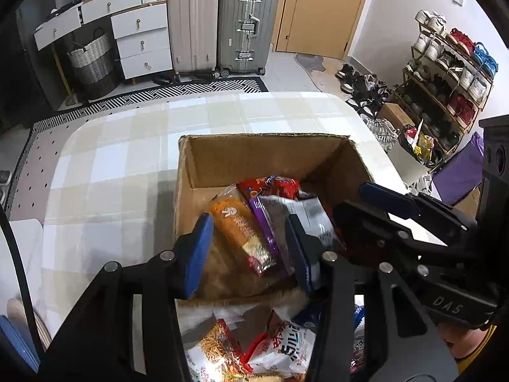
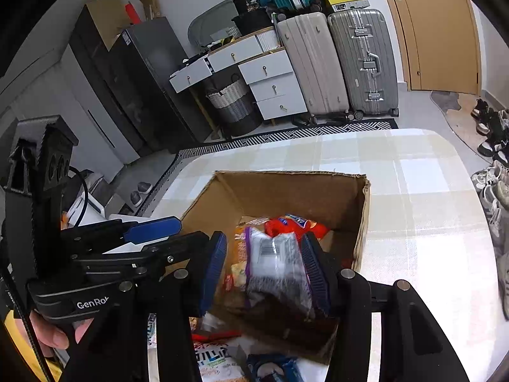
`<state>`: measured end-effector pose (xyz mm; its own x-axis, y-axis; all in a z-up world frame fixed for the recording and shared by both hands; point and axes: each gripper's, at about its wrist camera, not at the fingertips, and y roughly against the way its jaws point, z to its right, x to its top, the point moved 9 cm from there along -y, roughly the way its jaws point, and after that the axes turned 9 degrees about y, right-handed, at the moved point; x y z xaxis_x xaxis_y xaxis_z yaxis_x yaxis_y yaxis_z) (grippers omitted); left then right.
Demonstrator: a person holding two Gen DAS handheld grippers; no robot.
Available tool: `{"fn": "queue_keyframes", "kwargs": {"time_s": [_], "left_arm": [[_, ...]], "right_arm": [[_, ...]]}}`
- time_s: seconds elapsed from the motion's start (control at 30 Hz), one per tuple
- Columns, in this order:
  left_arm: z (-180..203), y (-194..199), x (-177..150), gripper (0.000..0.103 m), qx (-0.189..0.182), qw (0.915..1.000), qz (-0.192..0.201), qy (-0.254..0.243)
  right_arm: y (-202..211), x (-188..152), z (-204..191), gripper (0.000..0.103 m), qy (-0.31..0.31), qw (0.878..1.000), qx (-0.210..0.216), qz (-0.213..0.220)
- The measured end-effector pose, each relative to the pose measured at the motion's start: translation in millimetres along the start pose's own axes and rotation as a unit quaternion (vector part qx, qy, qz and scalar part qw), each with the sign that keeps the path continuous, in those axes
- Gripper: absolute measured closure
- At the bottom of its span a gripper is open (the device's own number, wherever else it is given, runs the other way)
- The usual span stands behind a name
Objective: Organize snacks
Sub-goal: 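Lower both bags into the box and open both tools, then withdraw both tools from the box back over the snack pile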
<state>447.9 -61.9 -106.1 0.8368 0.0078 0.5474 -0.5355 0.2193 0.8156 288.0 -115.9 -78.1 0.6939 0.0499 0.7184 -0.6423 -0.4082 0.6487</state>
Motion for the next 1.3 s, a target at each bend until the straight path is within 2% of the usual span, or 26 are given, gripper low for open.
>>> {"fn": "queue_keyframes", "kwargs": {"time_s": [0.2,0.3,0.37,0.77,1.03,1.2,1.3], "left_arm": [[-2.9,25.9,-12.2,0.053,0.007,0.9999,0.014,-0.001],[-0.5,43.7,-21.7,0.044,0.009,0.9997,0.024,-0.002],[3.6,57.9,-30.3,0.042,0.001,0.9995,0.031,0.001],[16.2,169.9,-77.3,0.026,-0.01,0.9956,0.092,0.015],[36.8,248.2,-121.1,0.024,-0.013,0.9911,0.133,0.002],[51.2,294.2,-158.8,0.021,-0.011,0.9868,0.161,-0.012],[57.8,317.5,-182.6,0.02,-0.008,0.985,0.171,-0.021]], "right_arm": [[19.1,-1.3,-1.1,0.053,-0.004,1.0,-0.003,0.013],[30.0,-7.5,-2.0,0.053,-0.012,1.0,-0.002,0.012],[39.7,-11.3,-6.9,0.053,-0.009,1.0,0.0,0.011],[126.0,-21.4,-54.9,0.053,0.027,0.997,0.007,0.073],[177.4,-38.1,-92.2,0.052,0.051,0.994,0.013,0.097],[203.7,-61.3,-105.0,0.042,0.051,0.992,0.008,0.112],[213.4,-77.4,-108.4,0.042,0.046,0.992,0.009,0.114]]}}
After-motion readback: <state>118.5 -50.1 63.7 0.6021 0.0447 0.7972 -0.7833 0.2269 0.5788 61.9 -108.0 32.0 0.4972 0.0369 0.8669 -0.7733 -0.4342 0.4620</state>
